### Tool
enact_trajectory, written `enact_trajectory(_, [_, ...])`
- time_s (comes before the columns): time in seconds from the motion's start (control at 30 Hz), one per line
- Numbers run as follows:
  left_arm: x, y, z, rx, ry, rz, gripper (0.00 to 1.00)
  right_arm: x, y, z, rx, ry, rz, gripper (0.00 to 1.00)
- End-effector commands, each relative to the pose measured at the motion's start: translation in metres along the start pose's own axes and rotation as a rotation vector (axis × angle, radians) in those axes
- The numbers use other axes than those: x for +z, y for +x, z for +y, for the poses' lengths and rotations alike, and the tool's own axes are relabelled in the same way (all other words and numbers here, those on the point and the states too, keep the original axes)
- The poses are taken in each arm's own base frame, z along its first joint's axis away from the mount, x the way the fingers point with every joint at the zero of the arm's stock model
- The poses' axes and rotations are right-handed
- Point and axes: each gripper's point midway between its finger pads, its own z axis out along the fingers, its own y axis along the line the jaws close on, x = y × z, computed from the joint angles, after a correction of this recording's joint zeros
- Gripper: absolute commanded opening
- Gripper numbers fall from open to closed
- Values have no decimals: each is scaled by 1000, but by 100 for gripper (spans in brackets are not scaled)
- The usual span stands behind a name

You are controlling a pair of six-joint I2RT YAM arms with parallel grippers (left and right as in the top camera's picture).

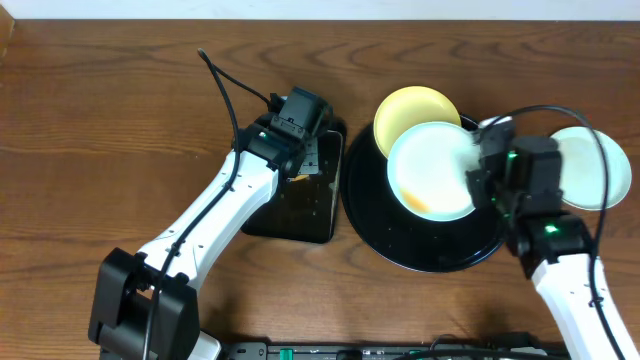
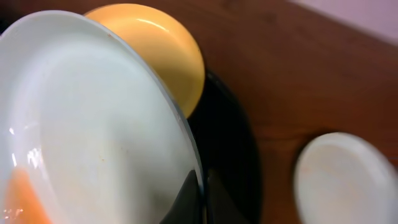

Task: Clean dirty plates on tray and stack at the side
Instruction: 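Grasp the rim of the wiped green plate with the right gripper, then carry the green plate right and stack it on the other green plate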

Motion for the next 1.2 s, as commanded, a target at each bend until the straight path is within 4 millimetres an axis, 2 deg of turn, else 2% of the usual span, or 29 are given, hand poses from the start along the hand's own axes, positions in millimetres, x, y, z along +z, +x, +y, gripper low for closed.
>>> enact_trajectory(0.0, [4,2,6,8,-27,5,7,-13,-9,-20,-95,210,9,1])
enact_trajectory(0.23, [4,2,6,9,-27,5,8,-31,-31,-8,-262,366,-34,1])
enact_trajectory(0.4, [4,2,6,9,-27,5,8,-43,-48,6,-347,408,-89,1])
enact_trajectory(0.6, [4,2,6,9,-27,5,8,-50,-62,8,-372,444,-134,1])
enact_trajectory(0.8, [4,2,6,9,-27,5,8,-50,-63,8,-344,443,-144,1])
enact_trajectory(0.9, [4,2,6,9,-27,5,8,-46,-59,3,-210,430,-155,1])
enact_trajectory(1.03, [4,2,6,9,-27,6,8,-23,-36,-4,-14,347,-93,1])
enact_trajectory(1.17, [4,2,6,9,-27,6,7,4,-3,-34,259,354,5,1])
